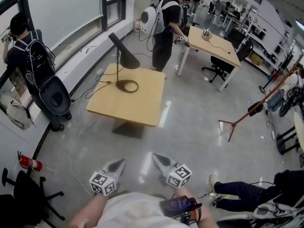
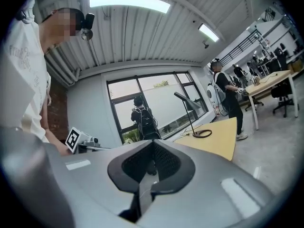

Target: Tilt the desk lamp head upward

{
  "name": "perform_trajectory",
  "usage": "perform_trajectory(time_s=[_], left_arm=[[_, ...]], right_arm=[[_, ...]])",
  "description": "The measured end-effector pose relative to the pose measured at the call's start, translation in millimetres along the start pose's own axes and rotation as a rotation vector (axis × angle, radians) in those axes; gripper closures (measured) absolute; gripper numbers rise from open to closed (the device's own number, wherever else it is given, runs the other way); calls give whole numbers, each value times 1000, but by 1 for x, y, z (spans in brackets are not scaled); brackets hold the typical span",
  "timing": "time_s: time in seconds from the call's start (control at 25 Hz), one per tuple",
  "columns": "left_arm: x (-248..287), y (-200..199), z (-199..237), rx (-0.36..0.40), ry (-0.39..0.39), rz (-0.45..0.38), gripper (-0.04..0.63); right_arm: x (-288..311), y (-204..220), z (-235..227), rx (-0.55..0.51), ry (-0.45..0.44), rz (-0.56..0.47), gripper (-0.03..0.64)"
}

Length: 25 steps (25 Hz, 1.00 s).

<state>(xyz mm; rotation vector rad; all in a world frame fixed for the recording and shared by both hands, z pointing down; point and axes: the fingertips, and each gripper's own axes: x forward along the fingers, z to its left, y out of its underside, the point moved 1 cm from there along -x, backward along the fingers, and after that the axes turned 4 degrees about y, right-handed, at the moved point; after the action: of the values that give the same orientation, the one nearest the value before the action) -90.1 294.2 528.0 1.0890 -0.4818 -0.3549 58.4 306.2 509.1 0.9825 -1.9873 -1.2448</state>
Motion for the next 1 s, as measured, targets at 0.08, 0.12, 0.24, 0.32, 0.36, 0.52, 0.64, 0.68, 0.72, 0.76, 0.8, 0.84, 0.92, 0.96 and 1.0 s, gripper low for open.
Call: perform_trajectory(time_s=[0.08, 0.12, 0.24, 0.32, 0.36, 0.52, 0.64, 0.68, 0.72, 0.76, 0.8, 0.84, 0.92, 0.96, 1.0], left_arm=[[5, -2, -2, 5, -11, -2, 595], [7, -4, -3, 8, -15, -4, 595], [11, -7, -7, 14, -27, -8, 595], [12, -7, -9, 16, -32, -8, 595], [13, -7, -10, 19, -33, -9, 595], [17, -10, -12, 35, -38, -11, 595], [27, -18, -13, 64, -43, -26, 595], [30, -21, -14, 70, -45, -30, 595], [32, -24, -16, 72, -46, -31, 595], [32, -25, -19, 72, -47, -29, 595], [33, -27, -22, 71, -47, -25, 595], [35, -29, -25, 71, -46, -23, 595], [40, -36, -26, 77, -42, -29, 595], [42, -39, -25, 82, -45, -36, 595], [43, -42, -23, 87, -52, -43, 595]], right_arm=[[1, -4, -7, -15, -11, 5, 604], [2, -6, -9, -20, -15, 7, 604], [0, -7, -13, -14, -21, 12, 604], [-2, -5, -15, -12, -21, 18, 604], [-2, -6, -17, -15, -22, 22, 604], [-5, -8, -23, -28, -22, 33, 606], [-9, -17, -32, -43, -27, 19, 606], [-10, -20, -35, -45, -29, 17, 606], [-13, -22, -38, -46, -29, 18, 606], [-16, -22, -39, -46, -29, 24, 604], [-18, -23, -40, -48, -29, 30, 605], [-20, -25, -42, -54, -30, 34, 604], [-17, -33, -47, -71, -36, 32, 606], [-14, -37, -49, -76, -40, 31, 604], [-12, -40, -51, -78, -44, 30, 606]])
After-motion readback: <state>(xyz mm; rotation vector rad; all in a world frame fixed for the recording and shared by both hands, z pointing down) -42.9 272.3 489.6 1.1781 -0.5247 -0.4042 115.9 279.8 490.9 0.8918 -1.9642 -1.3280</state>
